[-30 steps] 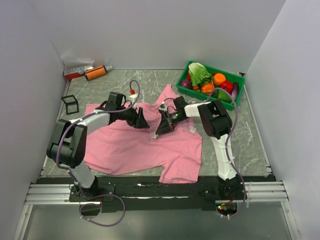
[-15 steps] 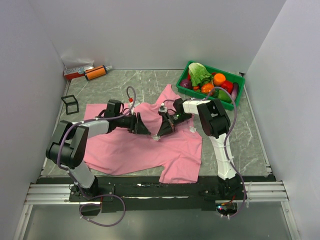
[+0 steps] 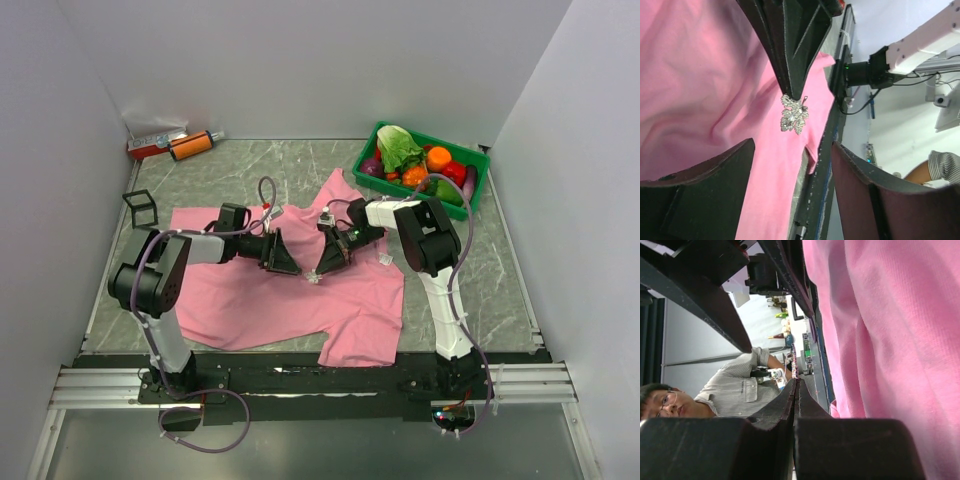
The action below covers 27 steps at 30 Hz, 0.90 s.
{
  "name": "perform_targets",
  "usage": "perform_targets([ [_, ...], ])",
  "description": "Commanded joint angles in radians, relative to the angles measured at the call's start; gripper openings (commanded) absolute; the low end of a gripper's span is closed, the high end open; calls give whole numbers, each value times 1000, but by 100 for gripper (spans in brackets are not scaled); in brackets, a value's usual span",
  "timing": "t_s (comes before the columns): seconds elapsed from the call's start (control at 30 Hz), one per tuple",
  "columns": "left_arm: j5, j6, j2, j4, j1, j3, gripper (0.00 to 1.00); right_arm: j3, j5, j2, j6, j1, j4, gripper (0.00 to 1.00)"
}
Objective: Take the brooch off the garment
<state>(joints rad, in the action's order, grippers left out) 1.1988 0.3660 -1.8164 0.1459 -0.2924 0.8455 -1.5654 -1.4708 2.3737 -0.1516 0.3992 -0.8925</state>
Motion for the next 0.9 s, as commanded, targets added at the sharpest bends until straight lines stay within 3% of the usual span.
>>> perform_targets([
  [0.0, 82, 51, -21, 92, -10, 21, 67, -18, -299, -27, -55, 4, -46, 0],
  [0.2, 143, 56, -63, 95, -34, 69, 62, -53, -272, -36, -109, 6, -86, 0],
  [0.57, 197, -110, -136, -142, -59, 179, 49, -81, -229, -53, -169, 13, -126, 0],
  [0.7, 214, -218, -165, -267, -67, 228, 41, -87, -215, -53, -184, 12, -140, 0],
  [0.87, 222, -343, -204, -408, -71, 283, 38, -101, -200, -53, -190, 15, -143, 0],
])
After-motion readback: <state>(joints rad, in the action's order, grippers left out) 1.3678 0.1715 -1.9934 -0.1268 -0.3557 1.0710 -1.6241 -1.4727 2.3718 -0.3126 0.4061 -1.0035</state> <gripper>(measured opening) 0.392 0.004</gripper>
